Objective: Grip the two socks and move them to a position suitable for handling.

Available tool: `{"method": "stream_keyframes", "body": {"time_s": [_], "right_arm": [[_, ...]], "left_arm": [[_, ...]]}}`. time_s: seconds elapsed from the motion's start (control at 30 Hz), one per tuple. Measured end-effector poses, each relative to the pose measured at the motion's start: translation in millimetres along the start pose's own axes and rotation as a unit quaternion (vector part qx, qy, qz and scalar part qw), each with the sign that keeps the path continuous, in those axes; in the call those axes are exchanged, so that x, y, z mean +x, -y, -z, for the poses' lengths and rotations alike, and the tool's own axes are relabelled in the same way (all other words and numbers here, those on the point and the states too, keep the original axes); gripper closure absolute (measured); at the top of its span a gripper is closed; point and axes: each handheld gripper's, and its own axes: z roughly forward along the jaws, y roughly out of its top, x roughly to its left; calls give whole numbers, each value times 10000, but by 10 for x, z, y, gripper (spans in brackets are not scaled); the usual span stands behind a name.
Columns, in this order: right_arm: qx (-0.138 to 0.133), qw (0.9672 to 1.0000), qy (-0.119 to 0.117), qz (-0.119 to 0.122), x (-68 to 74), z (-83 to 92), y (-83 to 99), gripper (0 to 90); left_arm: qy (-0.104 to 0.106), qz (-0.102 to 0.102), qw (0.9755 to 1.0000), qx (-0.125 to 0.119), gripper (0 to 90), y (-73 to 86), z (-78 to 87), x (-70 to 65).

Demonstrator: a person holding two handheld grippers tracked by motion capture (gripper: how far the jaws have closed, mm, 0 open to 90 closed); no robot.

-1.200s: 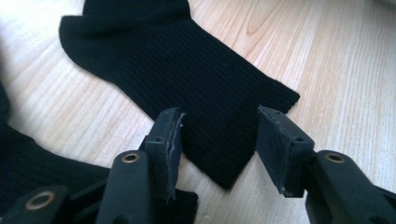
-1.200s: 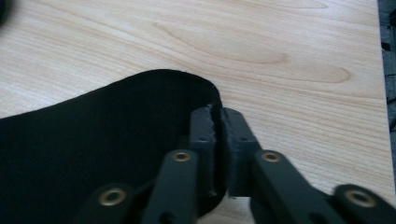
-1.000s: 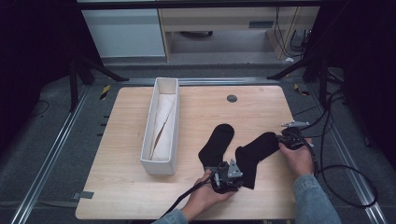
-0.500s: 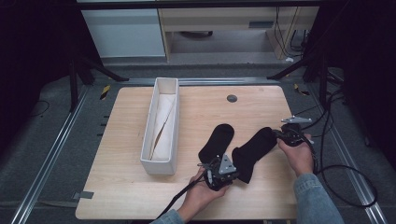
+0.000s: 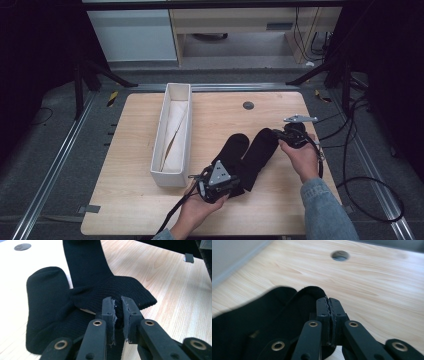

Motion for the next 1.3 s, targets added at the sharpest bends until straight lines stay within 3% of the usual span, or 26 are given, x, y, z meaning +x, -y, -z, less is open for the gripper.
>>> {"method": "stream_keyframes", "body": {"time_s": [0.23,0.5,0.73,1.0,1.3], "right_arm": [[-157,9999,-22,13,85,-83,-119,881],[-234,9997,-63,61,150,-53,-240,881],[-35,9996,-226,141,293,-303,-274,881],[74,9991,-415,109,467,-599,-317,881],[161,9987,-463,142,553,-729,-315,881]], "left_arm": [[-9,198,9995,-255,809,-6,157,94],[-210,135,9989,-385,807,-22,315,100],[-238,314,9987,-328,805,95,369,161],[-258,324,9987,-308,802,155,413,143],[-338,413,9981,-307,801,204,418,161]]}}
